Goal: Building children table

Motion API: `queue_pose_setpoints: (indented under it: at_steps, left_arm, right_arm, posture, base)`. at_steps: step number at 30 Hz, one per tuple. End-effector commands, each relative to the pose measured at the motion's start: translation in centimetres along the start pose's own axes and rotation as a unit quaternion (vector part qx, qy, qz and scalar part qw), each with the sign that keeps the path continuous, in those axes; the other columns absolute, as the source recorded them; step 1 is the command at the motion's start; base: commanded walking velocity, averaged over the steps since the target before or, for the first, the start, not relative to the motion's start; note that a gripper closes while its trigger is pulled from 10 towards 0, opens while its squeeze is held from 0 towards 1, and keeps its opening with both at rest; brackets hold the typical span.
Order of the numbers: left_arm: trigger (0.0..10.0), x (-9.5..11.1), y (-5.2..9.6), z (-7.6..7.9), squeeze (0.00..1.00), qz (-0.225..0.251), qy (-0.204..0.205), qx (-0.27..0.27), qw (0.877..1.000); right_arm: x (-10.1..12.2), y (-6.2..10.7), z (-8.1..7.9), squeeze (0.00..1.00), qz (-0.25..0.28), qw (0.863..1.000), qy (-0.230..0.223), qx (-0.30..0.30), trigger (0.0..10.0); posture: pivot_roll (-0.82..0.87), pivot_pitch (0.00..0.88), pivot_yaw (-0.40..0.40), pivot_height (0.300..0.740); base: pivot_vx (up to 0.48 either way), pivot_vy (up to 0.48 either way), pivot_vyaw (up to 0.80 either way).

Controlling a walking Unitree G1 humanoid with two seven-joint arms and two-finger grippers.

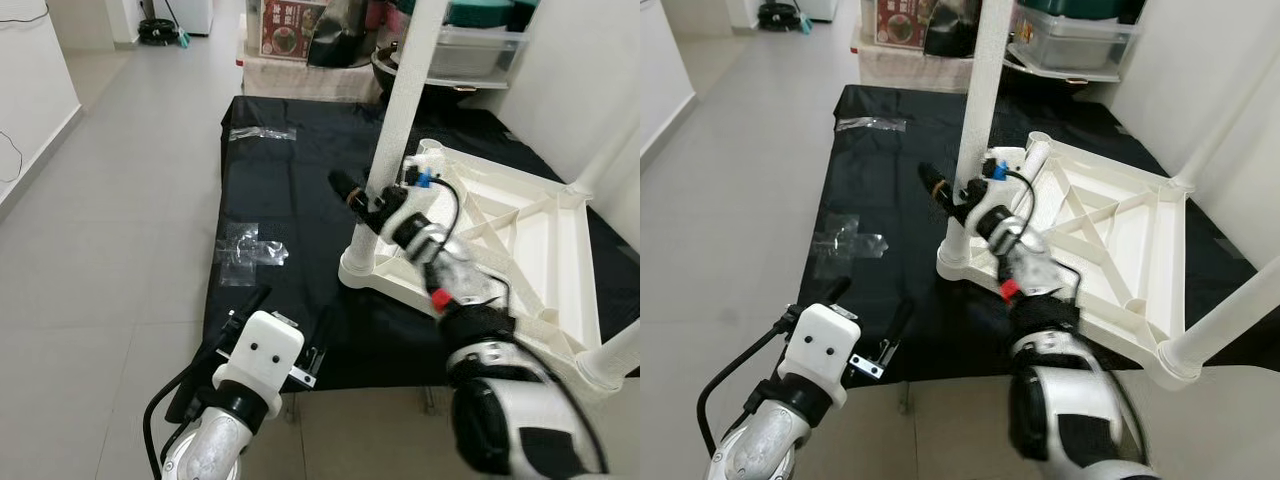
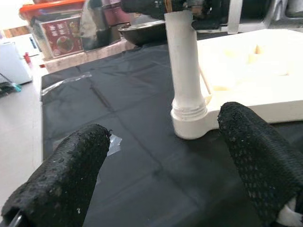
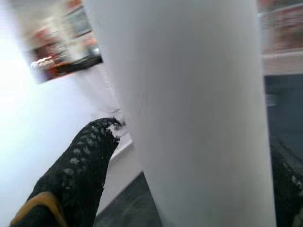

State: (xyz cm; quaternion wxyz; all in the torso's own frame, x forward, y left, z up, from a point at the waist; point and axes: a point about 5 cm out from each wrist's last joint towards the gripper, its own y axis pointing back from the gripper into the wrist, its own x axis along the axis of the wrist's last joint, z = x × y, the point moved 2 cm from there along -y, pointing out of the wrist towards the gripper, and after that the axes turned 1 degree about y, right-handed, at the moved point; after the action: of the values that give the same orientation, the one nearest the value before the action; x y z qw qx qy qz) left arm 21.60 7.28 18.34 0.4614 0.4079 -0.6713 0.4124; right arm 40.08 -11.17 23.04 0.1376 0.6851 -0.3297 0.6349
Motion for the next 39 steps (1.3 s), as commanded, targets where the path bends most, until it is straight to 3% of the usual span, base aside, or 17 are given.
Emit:
queue_pose_setpoints:
  at_steps: [1, 7, 8, 9, 10, 19, 21, 23, 25, 26, 28, 29, 31, 34, 35, 36, 39]
  left_arm:
    - [10.0, -0.1, 0.0, 0.4, 0.0, -0.001, 0.004, -0.008, 1.0]
    - [10.0, -0.1, 0.0, 0.4, 0.0, -0.001, 0.003, -0.007, 1.0]
    - [10.0, -0.1, 0.0, 0.4, 0.0, -0.002, 0.003, -0.007, 1.0]
    - [10.0, -0.1, 0.0, 0.4, 0.0, -0.002, 0.003, -0.007, 1.0]
    - [10.0, -0.1, 0.0, 0.4, 0.0, -0.002, 0.003, -0.006, 1.0]
    - [10.0, -0.2, 0.1, 0.4, 0.0, -0.003, 0.005, -0.007, 1.0]
    - [10.0, -0.1, 0.1, 0.4, 0.0, -0.003, 0.004, -0.007, 1.0]
    - [10.0, -0.1, 0.1, 0.4, 0.0, -0.003, 0.004, -0.007, 1.0]
    - [10.0, -0.1, 0.1, 0.4, 0.0, -0.003, 0.003, -0.006, 1.0]
    - [10.0, -0.1, 0.1, 0.4, 0.0, -0.003, 0.003, -0.006, 1.0]
    - [10.0, -0.1, 0.1, 0.3, 0.0, -0.003, 0.002, -0.005, 1.0]
    - [10.0, -0.1, 0.1, 0.3, 0.0, -0.003, 0.002, -0.005, 1.0]
    - [10.0, -0.2, 0.1, 0.3, 0.0, -0.003, 0.002, -0.005, 1.0]
    - [10.0, -0.2, 0.1, 0.3, 0.0, -0.003, 0.002, -0.006, 1.0]
    - [10.0, -0.2, 0.1, 0.3, 0.0, -0.003, 0.002, -0.006, 1.0]
    - [10.0, -0.2, 0.1, 0.4, 0.0, -0.003, 0.002, -0.006, 1.0]
    - [10.0, -0.2, 0.1, 0.4, 0.0, -0.003, 0.002, -0.006, 1.0]
  right_arm:
    - [-2.0, -1.0, -3.0, 0.0, -0.054, 0.989, -0.021, 0.133, 10.0]
    - [-3.9, -0.6, -4.7, 0.0, -0.116, 0.961, -0.028, 0.249, 10.0]
    - [-4.1, -0.8, -4.6, 0.0, -0.12, 0.963, -0.016, 0.239, 8.4]
    - [-4.1, -0.8, -4.6, 0.0, -0.12, 0.963, -0.016, 0.239, 8.4]
    - [-4.1, -1.0, -4.5, 0.0, -0.121, 0.966, -0.007, 0.229, 0.0]
    - [-3.4, -1.2, -2.7, 0.0, -0.095, 0.987, 0.036, 0.126, 0.0]
    - [-2.7, -1.4, 0.1, 0.0, -0.089, 0.99, 0.094, -0.052, 0.0]
    - [-2.5, -1.2, 1.0, 0.0, -0.089, 0.984, 0.109, -0.109, 0.0]
    - [-2.1, 0.1, 3.6, 0.0, -0.086, 0.948, 0.125, -0.28, 0.0]
    - [-2.1, 0.1, 3.6, 0.0, -0.086, 0.948, 0.125, -0.28, 0.0]
    - [-2.0, 2.7, 5.6, 0.0, -0.079, 0.885, 0.14, -0.436, 0.0]
    - [-2.0, 2.7, 5.6, 0.0, -0.079, 0.885, 0.14, -0.436, 0.0]
    - [-2.2, 4.5, 6.0, 0.0, -0.066, 0.838, 0.139, -0.523, 0.0]
    - [-3.1, 5.1, 5.2, 0.0, -0.057, 0.813, 0.114, -0.568, 0.0]
    - [-3.1, 5.1, 5.2, 0.0, -0.057, 0.813, 0.114, -0.568, 0.0]
    - [-4.0, 4.4, 3.9, 0.0, -0.056, 0.82, 0.098, -0.561, 2.5]
    - [-4.3, 3.9, 3.5, 0.0, -0.052, 0.828, 0.093, -0.551, 2.5]
  posture:
    - [0.13, 0.07, -0.12, 0.74]
    - [0.13, 0.075, -0.118, 0.74]
    - [0.13, 0.078, -0.118, 0.74]
    - [0.13, 0.078, -0.118, 0.74]
    - [0.13, 0.078, -0.118, 0.74]
    - [0.12, 0.085, -0.116, 0.74]
    - [0.12, 0.087, -0.116, 0.74]
    - [0.12, 0.087, -0.116, 0.74]
    - [0.12, 0.087, -0.114, 0.74]
    - [0.12, 0.087, -0.114, 0.74]
    - [0.11, 0.089, -0.113, 0.74]
    - [0.11, 0.089, -0.113, 0.74]
    - [0.12, 0.089, -0.117, 0.74]
    - [0.11, 0.088, -0.116, 0.74]
    - [0.11, 0.088, -0.116, 0.74]
    - [0.11, 0.082, -0.115, 0.74]
    - [0.11, 0.082, -0.115, 0.74]
  base:
    - [0.0, 0.0, 0.0]
    - [0.0, 0.0, 0.0]
    - [0.0, 0.0, 0.0]
    - [0.0, 0.0, 0.0]
    - [0.0, 0.0, 0.0]
    - [0.0, 0.0, 0.0]
    - [0.0, 0.0, 0.0]
    - [0.0, 0.0, 0.0]
    - [0.0, 0.0, 0.0]
    - [0.0, 0.0, 0.0]
    - [0.0, 0.0, 0.0]
    - [0.0, 0.0, 0.0]
    - [0.0, 0.0, 0.0]
    - [0.0, 0.0, 0.0]
    - [0.0, 0.0, 0.0]
    - [0.0, 0.0, 0.0]
    - [0.0, 0.0, 0.0]
